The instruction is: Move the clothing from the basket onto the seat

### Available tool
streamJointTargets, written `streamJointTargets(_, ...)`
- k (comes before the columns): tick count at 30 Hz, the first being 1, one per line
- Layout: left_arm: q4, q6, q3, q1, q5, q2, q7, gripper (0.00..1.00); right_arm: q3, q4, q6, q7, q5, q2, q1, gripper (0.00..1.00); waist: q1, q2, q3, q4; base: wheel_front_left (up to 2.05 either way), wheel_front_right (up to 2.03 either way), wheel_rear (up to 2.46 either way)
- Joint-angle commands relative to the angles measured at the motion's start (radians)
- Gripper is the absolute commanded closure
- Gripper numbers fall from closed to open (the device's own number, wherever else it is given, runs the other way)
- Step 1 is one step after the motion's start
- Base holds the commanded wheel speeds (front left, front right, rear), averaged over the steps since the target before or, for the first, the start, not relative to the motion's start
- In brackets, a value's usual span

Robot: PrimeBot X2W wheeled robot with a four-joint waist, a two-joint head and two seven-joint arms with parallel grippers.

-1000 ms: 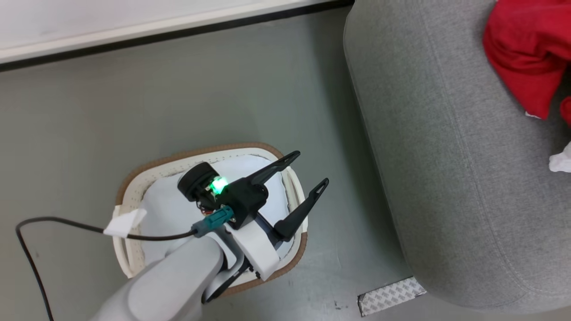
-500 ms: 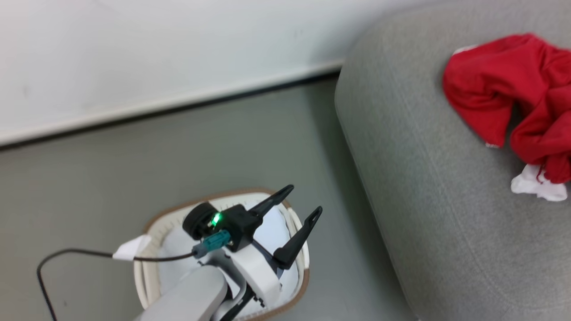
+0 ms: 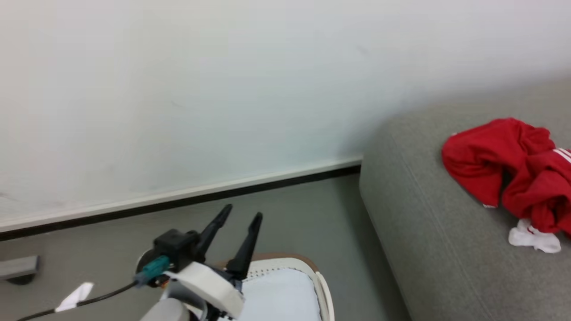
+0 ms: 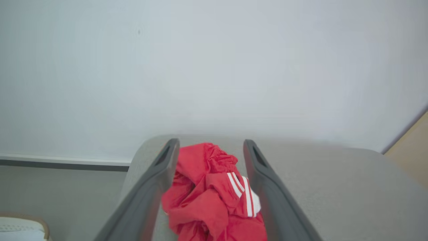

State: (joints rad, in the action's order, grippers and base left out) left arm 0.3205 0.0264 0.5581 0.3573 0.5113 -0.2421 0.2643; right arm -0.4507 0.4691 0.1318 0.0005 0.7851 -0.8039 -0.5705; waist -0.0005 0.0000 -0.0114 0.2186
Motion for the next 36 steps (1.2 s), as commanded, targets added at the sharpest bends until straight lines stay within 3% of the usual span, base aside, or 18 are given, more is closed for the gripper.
streamJointTargets(1, -0.001, -0.009, -0.03, -0.03, -0.002, -0.007, 0.0, 0.0, 0.014, -0.012, -0.002, -0.038, 0.006, 0.019, 0.032, 0.0, 0.0005, 0.0, 0.046, -0.051, 0.0, 0.0, 0.0)
streamJointTargets(7, -0.013, -0.036, -0.192, -0.112, -0.008, -0.007, 0.0, 0.0, 0.094, -0.036, -0.002, -0.183, -0.04, 0.124, 0.135, 0.0, 0.0005, 0.0, 0.068, -0.092, 0.0, 0.0, 0.0)
streamJointTargets(14, -0.028, -0.052, -0.354, -0.218, -0.063, 0.029, 0.0, 0.0, 0.243, -0.105, -0.002, -0.263, -0.152, 0.341, 0.321, 0.0, 0.0005, 0.0, 0.084, -0.133, 0.0, 0.0, 0.0)
streamJointTargets(20, -0.037, -0.031, -0.464, -0.29, -0.156, 0.079, 0.0, 0.0, 0.345, -0.243, -0.002, -0.266, -0.246, 0.533, 0.472, 0.0, 0.0005, 0.0, 0.086, -0.151, 0.0, 0.0, 0.0)
streamJointTargets(21, -0.037, -0.031, -0.464, -0.29, -0.156, 0.079, 0.0, 0.0, 0.345, -0.243, -0.002, -0.266, -0.246, 0.533, 0.472, 0.0, 0.0005, 0.0, 0.086, -0.151, 0.0, 0.0, 0.0)
streamJointTargets(23, -0.034, -0.003, -0.503, -0.313, -0.204, 0.105, 0.001, 0.0, 0.362, -0.299, -0.002, -0.266, -0.294, 0.602, 0.531, 0.0, 0.0005, 0.0, 0.085, -0.162, 0.0, 0.0, 0.0)
streamJointTargets(28, -0.036, 0.033, -0.542, -0.322, -0.259, 0.138, 0.001, 0.0, 0.339, -0.321, -0.002, -0.265, -0.347, 0.636, 0.576, 0.0, 0.0005, 0.0, 0.079, -0.172, 0.0, 0.0, 0.0)
streamJointTargets(36, -0.023, 0.076, -0.574, -0.319, -0.32, 0.178, 0.001, 0.0, 0.273, -0.284, -0.002, -0.265, -0.339, 0.648, 0.545, 0.0, 0.0005, 0.0, 0.069, -0.172, 0.0, 0.0, 0.0)
